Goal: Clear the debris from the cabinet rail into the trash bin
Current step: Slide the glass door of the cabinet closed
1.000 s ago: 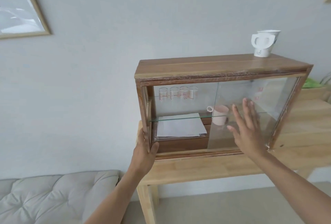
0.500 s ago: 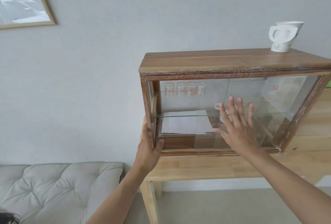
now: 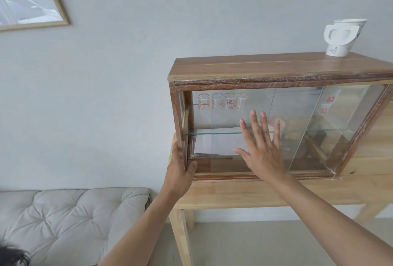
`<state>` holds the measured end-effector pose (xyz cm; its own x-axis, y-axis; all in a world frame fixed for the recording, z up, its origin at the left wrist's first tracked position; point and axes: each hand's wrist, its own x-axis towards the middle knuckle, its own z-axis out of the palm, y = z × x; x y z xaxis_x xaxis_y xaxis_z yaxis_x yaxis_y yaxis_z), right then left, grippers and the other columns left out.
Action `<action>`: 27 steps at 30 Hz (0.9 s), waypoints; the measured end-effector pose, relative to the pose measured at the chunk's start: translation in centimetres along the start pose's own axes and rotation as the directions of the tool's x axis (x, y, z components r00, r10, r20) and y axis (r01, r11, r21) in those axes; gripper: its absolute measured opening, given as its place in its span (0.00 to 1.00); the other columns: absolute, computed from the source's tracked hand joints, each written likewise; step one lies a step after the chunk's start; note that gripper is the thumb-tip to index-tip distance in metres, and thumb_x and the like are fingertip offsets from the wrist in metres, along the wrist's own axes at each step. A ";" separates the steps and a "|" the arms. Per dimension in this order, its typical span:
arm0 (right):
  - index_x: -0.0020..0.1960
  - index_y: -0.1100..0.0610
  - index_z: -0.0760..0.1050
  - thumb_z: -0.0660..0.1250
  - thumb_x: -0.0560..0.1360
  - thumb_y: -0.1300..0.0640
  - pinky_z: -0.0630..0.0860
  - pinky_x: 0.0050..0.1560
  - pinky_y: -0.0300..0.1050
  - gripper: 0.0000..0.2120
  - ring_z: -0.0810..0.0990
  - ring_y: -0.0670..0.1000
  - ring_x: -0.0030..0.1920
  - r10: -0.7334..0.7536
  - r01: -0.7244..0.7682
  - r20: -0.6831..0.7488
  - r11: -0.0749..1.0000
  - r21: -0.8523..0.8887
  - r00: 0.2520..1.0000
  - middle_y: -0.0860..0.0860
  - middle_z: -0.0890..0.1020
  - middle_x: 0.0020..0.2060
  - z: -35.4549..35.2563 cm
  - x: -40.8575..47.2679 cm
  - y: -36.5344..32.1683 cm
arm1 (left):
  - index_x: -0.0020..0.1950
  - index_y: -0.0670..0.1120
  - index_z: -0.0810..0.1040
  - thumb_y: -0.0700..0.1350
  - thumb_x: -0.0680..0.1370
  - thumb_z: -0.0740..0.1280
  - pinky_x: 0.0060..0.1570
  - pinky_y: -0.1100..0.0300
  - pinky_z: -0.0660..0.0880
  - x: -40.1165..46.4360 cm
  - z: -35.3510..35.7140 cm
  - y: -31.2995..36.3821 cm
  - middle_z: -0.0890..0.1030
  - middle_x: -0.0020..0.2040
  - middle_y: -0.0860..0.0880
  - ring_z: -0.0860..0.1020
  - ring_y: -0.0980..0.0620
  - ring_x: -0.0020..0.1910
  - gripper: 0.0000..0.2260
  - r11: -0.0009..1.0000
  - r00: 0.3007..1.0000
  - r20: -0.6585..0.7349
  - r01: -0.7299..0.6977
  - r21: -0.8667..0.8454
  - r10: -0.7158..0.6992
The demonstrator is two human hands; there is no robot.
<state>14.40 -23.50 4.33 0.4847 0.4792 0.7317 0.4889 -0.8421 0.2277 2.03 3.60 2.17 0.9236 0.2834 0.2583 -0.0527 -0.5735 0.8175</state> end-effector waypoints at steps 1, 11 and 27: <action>0.88 0.55 0.48 0.67 0.81 0.35 0.46 0.82 0.78 0.47 0.46 0.66 0.88 0.015 -0.015 0.003 1.000 -0.007 1.000 0.61 0.46 0.88 -0.2 -0.6 1.0 | 0.76 0.60 0.54 0.47 0.82 0.67 0.56 0.54 0.72 0.0 0.0 -0.1 0.77 0.60 0.61 0.78 0.48 0.60 0.29 1.000 1.000 0.001 0.000 0.000 0.000; 0.88 0.59 0.47 0.60 0.79 0.32 0.46 0.83 0.76 0.50 0.46 0.69 0.87 0.040 -0.028 0.085 0.991 -0.130 0.996 0.64 0.46 0.88 -0.9 -2.9 8.2 | 0.73 0.64 0.55 0.47 0.82 0.68 0.56 0.56 0.71 -0.1 -0.1 0.2 0.76 0.61 0.59 0.77 0.50 0.58 0.28 1.000 1.000 0.007 0.001 -0.011 -0.001; 0.88 0.56 0.45 0.75 0.76 0.39 0.46 0.85 0.72 0.55 0.45 0.67 0.88 -0.007 0.010 0.057 0.998 -0.054 0.998 0.61 0.44 0.88 -0.9 -0.1 1.0 | 0.72 0.65 0.55 0.44 0.81 0.67 0.57 0.51 0.76 -0.8 -0.4 1.6 0.77 0.65 0.57 0.79 0.48 0.60 0.29 0.999 0.999 0.024 0.036 0.004 -0.036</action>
<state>14.18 -24.61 5.03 0.5220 0.4980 0.6924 0.4535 -0.8496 0.2693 1.11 2.75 3.49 0.9336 0.2856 0.2163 -0.0176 -0.5663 0.8240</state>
